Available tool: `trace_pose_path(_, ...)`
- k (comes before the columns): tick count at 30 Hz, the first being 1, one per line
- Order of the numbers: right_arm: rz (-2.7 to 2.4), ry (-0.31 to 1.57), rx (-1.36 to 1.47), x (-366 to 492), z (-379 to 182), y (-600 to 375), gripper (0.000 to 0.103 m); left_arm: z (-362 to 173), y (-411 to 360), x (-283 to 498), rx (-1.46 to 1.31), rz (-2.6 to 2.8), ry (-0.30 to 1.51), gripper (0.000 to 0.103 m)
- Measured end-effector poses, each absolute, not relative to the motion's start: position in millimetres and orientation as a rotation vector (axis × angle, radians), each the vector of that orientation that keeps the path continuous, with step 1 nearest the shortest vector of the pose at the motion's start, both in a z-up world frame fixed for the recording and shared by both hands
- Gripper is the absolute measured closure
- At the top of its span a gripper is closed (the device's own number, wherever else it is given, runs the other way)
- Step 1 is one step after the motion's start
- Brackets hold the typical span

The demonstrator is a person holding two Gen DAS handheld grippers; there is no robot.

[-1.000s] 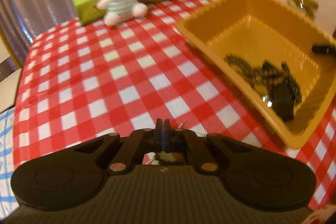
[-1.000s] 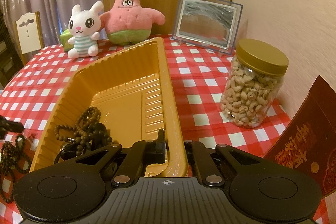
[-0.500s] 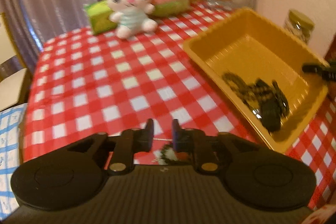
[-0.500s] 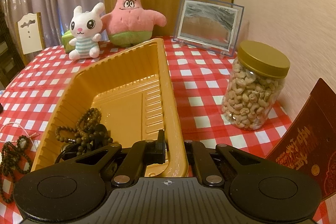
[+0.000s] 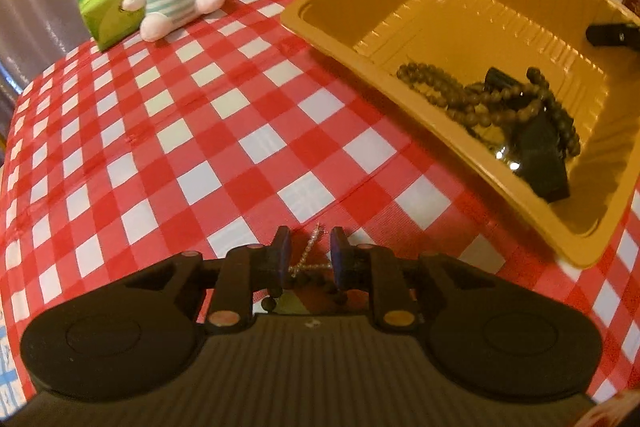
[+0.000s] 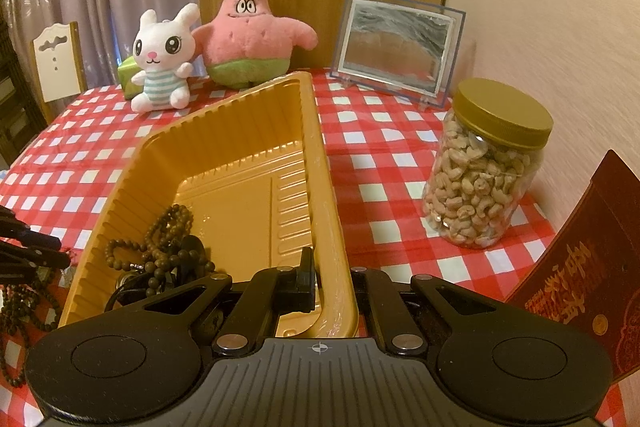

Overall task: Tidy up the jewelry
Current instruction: 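Lift the pearl necklace into the tray and open the left tool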

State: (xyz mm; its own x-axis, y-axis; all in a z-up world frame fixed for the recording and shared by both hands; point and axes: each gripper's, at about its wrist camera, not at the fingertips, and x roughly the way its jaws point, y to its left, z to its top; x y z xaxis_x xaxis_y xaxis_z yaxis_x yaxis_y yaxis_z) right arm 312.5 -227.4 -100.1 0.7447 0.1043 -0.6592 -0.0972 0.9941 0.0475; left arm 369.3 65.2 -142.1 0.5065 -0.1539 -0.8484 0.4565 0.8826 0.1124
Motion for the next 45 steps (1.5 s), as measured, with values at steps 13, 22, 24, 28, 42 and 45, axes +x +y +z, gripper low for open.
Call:
trace_pose_path(13, 0.105, 0.725, 0.01, 314, -101, -227, 0.098, -137, 67, 363, 0.341, -0.388, 0.938, 0.101)
trace_pose_path(22, 0.108, 0.719, 0.009, 313, -100, -226, 0.098, -73, 103, 346, 0.201, -0.29, 0.796, 0.101)
trace_pose_path(24, 0.11, 0.717, 0.009, 313, -100, -226, 0.098, -54, 109, 341, 0.177, -0.272, 0.755, 0.102)
trace_pose_path(28, 0.11, 0.713, 0.01, 312, -99, -226, 0.098, -20, 117, 333, 0.139, -0.237, 0.687, 0.101)
trace_pose_path(42, 0.113, 0.709, 0.007, 313, -98, -224, 0.098, 63, 105, 316, 0.066, -0.219, 0.523, 0.102)
trace_pose_path(45, 0.113, 0.709, 0.007, 313, -98, -223, 0.098, 76, 95, 314, 0.056, -0.241, 0.497, 0.102)
